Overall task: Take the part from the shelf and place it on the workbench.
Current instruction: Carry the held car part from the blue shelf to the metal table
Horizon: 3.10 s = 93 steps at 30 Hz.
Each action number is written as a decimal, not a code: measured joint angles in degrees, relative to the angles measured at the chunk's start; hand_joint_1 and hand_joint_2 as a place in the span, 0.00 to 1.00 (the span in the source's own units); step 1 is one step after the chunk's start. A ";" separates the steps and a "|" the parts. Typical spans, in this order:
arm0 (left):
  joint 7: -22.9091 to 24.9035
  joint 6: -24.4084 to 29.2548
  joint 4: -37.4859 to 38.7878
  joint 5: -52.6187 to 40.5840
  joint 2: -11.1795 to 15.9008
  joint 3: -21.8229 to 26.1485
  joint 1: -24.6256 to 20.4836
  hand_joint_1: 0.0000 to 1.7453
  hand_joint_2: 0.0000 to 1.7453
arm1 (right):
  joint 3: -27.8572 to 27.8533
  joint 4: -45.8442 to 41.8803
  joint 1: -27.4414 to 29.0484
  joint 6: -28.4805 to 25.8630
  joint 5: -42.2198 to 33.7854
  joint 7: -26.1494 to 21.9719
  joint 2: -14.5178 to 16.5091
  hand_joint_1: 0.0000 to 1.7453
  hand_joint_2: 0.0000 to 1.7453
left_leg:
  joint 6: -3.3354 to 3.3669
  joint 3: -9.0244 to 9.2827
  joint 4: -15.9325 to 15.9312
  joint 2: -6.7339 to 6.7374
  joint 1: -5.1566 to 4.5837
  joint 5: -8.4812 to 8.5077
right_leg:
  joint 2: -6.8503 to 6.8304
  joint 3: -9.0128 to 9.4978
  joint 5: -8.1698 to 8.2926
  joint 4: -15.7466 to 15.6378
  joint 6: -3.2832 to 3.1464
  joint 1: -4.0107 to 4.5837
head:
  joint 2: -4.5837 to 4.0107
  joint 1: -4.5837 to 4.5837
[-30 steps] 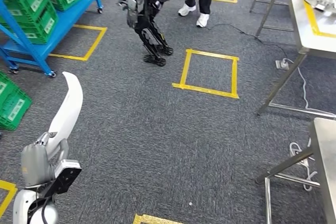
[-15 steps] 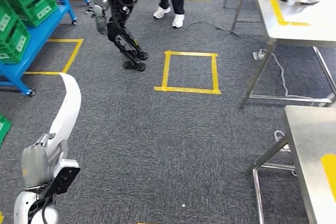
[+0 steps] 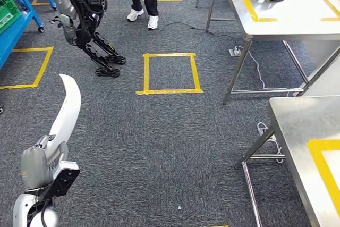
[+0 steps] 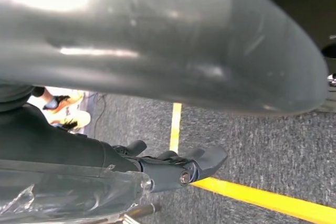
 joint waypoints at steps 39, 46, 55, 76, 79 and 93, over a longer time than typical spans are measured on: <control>-0.52 -6.27 1.56 2.64 -1.15 0.86 -2.74 1.00 1.00 | -0.15 -0.01 -0.34 1.98 3.18 0.71 -0.22 0.00 0.00 | -1.22 2.09 -0.09 4.30 -0.72 -1.85 | -3.82 5.05 6.86 -11.52 -0.46 0.02 | -0.01 -0.89; -0.12 -7.44 2.52 4.87 -1.22 1.29 -3.61 1.00 1.00 | -0.57 -0.02 -0.55 2.19 3.90 0.84 -0.34 0.00 0.00 | -2.87 -3.31 11.20 0.64 -0.31 -8.06 | 0.13 4.96 7.32 -11.90 -2.33 -0.33 | -0.01 -1.38; -1.89 -7.90 3.43 5.27 -1.49 1.68 -3.63 1.00 1.00 | -1.45 -0.02 -0.50 2.16 4.30 0.58 -0.34 0.00 0.00 | -1.88 -0.10 0.72 -3.72 0.15 -0.83 | 5.79 4.41 7.48 -11.67 -0.78 -0.59 | -0.01 -1.58; -1.95 -9.54 3.79 4.04 -2.91 1.60 -5.27 1.00 1.00 | -1.81 0.00 -0.69 2.44 5.48 1.63 -0.32 0.00 0.00 | -2.52 -2.23 8.42 1.16 -0.46 -6.66 | -0.66 5.30 7.41 -12.42 -2.26 -0.26 | -0.01 -1.32; -2.41 -9.33 4.17 4.06 -2.90 1.57 -5.19 1.00 1.00 | -1.91 0.00 -0.63 2.45 5.51 1.63 -0.32 0.00 0.00 | -2.65 -6.49 15.86 0.41 -0.43 -8.43 | 1.31 5.27 7.46 -12.40 -2.35 -0.29 | -0.01 -1.42; -2.45 -7.33 4.38 1.62 -3.16 -0.25 -6.43 1.00 1.00 | -3.02 0.00 -0.50 3.58 6.51 2.01 -0.34 0.00 0.00 | 0.38 0.37 -0.12 0.34 -0.20 -0.50 | -0.50 -2.86 0.34 2.45 0.82 -0.42 | -0.01 -0.80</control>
